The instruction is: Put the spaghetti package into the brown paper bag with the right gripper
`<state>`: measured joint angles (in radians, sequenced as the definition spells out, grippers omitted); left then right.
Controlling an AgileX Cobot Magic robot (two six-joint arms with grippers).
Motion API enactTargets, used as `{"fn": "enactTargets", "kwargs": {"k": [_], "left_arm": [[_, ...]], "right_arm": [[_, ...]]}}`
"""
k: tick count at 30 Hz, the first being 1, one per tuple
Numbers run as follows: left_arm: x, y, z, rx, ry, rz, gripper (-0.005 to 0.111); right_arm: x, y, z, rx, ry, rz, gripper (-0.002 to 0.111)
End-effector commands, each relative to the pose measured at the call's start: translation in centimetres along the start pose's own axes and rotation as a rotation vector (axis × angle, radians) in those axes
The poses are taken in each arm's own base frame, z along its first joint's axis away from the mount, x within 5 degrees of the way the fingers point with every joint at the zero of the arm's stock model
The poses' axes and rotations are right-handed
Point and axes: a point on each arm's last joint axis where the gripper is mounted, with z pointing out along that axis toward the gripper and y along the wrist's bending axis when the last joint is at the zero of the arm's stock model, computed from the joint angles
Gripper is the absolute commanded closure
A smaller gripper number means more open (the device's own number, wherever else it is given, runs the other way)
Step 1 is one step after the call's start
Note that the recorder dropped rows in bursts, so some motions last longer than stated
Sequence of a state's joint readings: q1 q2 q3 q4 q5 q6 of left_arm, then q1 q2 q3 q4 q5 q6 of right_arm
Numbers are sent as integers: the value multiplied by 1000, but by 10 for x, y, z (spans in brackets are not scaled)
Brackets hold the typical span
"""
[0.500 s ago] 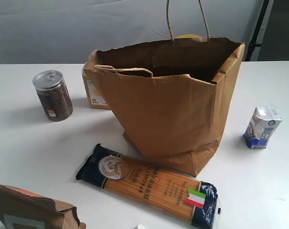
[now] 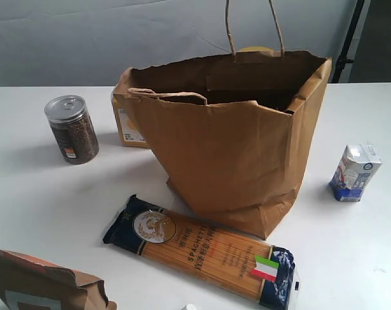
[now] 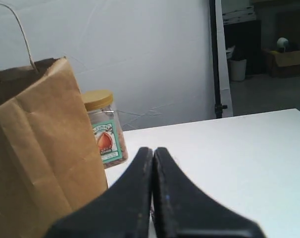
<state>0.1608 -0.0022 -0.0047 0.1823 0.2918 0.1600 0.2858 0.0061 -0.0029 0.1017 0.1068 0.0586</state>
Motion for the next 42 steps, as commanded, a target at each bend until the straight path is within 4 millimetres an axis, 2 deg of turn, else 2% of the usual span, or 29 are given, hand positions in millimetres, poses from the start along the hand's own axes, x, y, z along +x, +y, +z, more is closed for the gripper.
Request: {"fn": "enactTargets", "kwargs": {"k": [1,6,10,13,16,20,26,29,34,35,36,42], "left_arm": [[1,-1,1,4,0,-7,107],[1,-1,1,4,0,-7,107],[1,-1,1,4,0,-7,107],[1,-1,1,4,0,-7,107],[1,-1,1,4,0,-7,107],[1,-1,1,4,0,-7,107],[1,-1,1,4,0,-7,107],[1,-1,1,4,0,-7,107],[1,-1,1,4,0,-7,107],[1,-1,1,4,0,-7,107],[1,-1,1,4,0,-7,107],[1,-1,1,4,0,-7,107]], "right_arm": [[-21,4,1,-12,6,90,108],[-51,18,15,-74,209,151,108],[-52,32,35,-120,477,191,108],[-42,48,54,-146,676,221,108],[-27,70,70,-210,835,150,108],[-3,112,92,-310,1010,-15,108],[24,178,126,-386,1163,-238,106],[39,208,140,-410,1236,-333,87],[54,250,160,-453,1272,-438,28],[56,254,165,-454,1266,-450,22],[59,258,169,-454,1265,-455,18],[75,270,183,-442,1281,-490,19]]}}
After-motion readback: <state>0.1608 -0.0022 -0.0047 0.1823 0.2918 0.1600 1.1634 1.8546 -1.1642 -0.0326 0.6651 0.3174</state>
